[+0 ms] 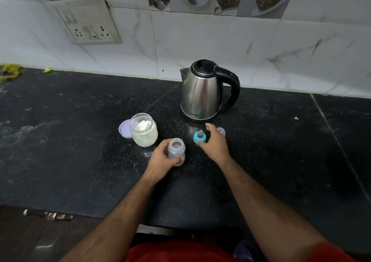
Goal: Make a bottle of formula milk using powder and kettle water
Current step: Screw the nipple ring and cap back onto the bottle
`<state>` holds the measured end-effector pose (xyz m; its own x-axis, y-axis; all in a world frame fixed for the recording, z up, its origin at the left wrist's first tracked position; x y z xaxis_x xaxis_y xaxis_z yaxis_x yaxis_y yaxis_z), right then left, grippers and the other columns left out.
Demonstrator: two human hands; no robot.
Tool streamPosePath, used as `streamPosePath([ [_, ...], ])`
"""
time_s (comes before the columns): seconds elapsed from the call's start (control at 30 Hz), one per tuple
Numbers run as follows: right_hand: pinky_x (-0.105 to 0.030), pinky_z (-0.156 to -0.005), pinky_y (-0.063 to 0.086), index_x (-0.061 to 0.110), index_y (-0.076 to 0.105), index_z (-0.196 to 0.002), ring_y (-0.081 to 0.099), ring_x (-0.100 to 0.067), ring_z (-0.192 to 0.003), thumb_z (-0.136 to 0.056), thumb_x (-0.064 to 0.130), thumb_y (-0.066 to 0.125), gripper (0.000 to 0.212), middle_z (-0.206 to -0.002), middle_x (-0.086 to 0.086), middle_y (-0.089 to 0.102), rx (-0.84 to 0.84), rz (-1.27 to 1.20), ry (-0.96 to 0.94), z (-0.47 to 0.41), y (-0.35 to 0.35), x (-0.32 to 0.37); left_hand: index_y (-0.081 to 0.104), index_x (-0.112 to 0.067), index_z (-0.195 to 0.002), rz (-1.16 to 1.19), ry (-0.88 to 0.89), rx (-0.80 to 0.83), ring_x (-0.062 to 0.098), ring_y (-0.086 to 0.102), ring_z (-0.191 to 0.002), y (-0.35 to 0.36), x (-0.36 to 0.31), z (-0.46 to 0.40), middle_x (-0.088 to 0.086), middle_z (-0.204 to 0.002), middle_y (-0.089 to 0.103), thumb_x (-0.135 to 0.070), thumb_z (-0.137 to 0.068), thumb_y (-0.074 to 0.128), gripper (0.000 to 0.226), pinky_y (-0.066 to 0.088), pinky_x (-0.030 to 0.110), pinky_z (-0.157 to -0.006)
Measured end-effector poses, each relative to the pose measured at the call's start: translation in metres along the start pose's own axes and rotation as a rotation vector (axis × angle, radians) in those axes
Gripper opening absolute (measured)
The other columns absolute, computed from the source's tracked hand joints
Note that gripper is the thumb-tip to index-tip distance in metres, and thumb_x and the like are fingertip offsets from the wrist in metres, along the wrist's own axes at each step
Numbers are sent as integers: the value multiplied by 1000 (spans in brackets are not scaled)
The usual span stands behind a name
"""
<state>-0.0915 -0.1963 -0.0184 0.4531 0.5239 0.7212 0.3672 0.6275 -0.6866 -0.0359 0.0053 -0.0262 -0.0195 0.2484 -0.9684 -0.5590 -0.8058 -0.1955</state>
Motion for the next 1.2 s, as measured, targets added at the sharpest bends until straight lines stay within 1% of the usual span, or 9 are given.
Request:
streamPosePath([
  [0.1, -23, -95, 40, 12, 47, -139, 58, -23, -122, -81, 10, 77, 65, -131, -7, 61, 63, 54, 11, -4, 9, -1, 61, -34, -108, 0, 0, -2, 6, 65, -104, 0, -1, 6, -8, -111, 70, -8, -65, 84, 55, 49, 23, -94],
  [0.23, -25, -94, 45, 14, 58, -124, 62, -20, -114, -84, 9, 75, 44, -120, -4, 66, 22, 95, -11, 0, 12, -1, 60, -36, -108, -9, -1, -2, 7, 64, -105, 2, -2, 12, -8, -112, 69, -8, -66, 84, 56, 48, 21, -92],
  [0.33, -28, -97, 49, 17, 60, -123, 62, -17, -114, -83, 13, 76, 43, -121, -2, 67, 5, 122, -21, 2, 13, -2, 59, -35, -109, -25, -5, 10, 4, 63, -105, 3, -2, 18, -10, -113, 68, -2, -71, 83, 56, 47, 17, -90],
  [0.6, -36, -89, 52, 13, 62, -121, 60, -21, -106, -79, 23, 76, 45, -118, -5, 59, 37, 199, -89, 5, 9, 10, 59, -36, -109, -33, 20, 32, 1, 63, -103, 2, 3, 25, -11, -112, 68, 1, -71, 82, 57, 46, 15, -89],
  [0.67, -36, -86, 53, 14, 65, -116, 60, -18, -101, -76, 24, 78, 43, -115, -3, 59, 23, 156, -77, 11, 8, 12, 59, -36, -108, -29, 22, 41, 1, 64, -102, 0, 5, 25, -11, -111, 68, 2, -72, 81, 57, 47, 14, -87],
  [0.8, -23, -80, 48, 19, 65, -105, 62, -11, -93, -73, 22, 81, 37, -108, 2, 63, -53, -59, -5, 35, 8, 12, 59, -37, -108, -30, 30, 59, 2, 64, -102, -8, 10, 25, -10, -111, 69, 1, -71, 82, 58, 47, 13, -87],
  [0.93, -26, -81, 52, 19, 66, -100, 61, -8, -84, -72, 23, 83, 33, -100, 0, 65, -114, -205, -14, 65, 6, 28, 60, -39, -107, -25, 38, 87, 7, 66, -104, -14, 15, 25, -9, -111, 70, -1, -70, 83, 57, 48, 18, -90],
  [1.07, -22, -79, 51, 18, 69, -103, 60, -5, -81, -71, 19, 83, 35, -104, 2, 63, -121, -234, -105, 83, -2, 62, 61, -38, -107, -12, 33, 130, 9, 67, -104, -15, 20, 26, -8, -110, 71, -3, -70, 84, 56, 50, 22, -91],
  [1.2, -24, -84, 51, 19, 67, -113, 60, -9, -90, -71, 20, 83, 45, -108, 4, 60, -25, -124, -158, 94, 3, 87, 62, -25, -116, 5, 29, 193, 10, 68, -99, -12, 19, 26, -5, -107, 72, -7, -72, 84, 52, 53, 16, -77],
])
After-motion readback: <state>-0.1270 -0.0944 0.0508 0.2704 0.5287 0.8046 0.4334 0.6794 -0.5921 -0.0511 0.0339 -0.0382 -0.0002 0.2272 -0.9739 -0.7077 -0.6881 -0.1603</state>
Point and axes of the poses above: each hand's wrist, its own z-axis away from the middle knuckle, its own y-axis out of the palm, x = y × z, the point moved 6 cm from there along -z, towards the middle knuckle
